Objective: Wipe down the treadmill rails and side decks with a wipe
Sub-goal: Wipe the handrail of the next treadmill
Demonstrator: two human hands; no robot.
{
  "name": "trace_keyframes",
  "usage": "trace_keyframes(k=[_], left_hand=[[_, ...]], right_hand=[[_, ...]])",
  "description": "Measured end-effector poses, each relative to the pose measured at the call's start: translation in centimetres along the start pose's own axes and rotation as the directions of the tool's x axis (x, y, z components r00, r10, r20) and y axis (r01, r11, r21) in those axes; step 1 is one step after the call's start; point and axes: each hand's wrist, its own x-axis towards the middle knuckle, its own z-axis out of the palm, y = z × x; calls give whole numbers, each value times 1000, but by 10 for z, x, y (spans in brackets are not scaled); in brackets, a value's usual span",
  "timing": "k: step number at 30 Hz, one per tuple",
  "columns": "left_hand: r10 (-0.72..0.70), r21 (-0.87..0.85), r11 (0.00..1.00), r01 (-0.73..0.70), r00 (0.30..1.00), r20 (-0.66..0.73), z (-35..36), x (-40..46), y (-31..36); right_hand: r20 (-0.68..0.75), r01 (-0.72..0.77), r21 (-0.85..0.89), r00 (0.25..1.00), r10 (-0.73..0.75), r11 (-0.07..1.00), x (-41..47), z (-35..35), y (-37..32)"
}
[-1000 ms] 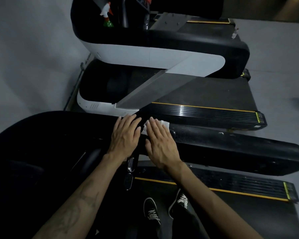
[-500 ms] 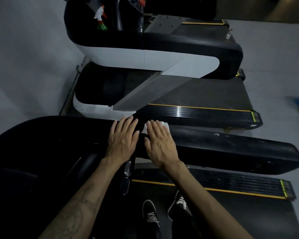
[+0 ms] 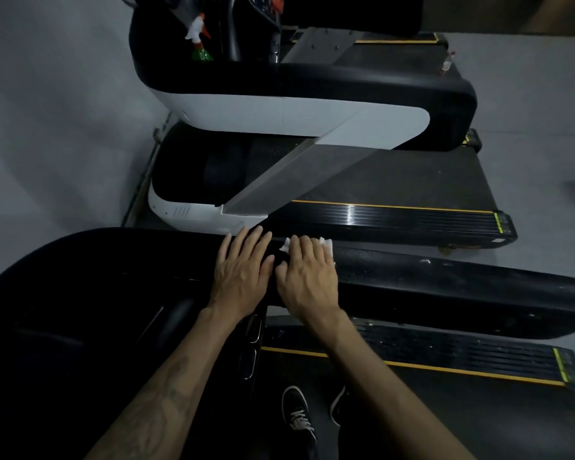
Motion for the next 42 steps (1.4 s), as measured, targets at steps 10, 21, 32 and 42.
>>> trace_keyframes(k=[10,21,32,42], left_hand=[[3,-6,1000,-3,1000,-7,-1,0,1],[4,-4,1000,-4,999,-32,0,0,0],[0,5,1000,0,999,-38,1,1,1],[-28,12,1000,29,999,-27,-2,1,6]], right_hand=[[90,49,44,995,-52,998,25,-21,17],[116,83,260,986,-117,962,25,-11,26],[83,150,177,983,-167,973,16,-7,33],[78,88,117,992,-97,989,12,-6,28]])
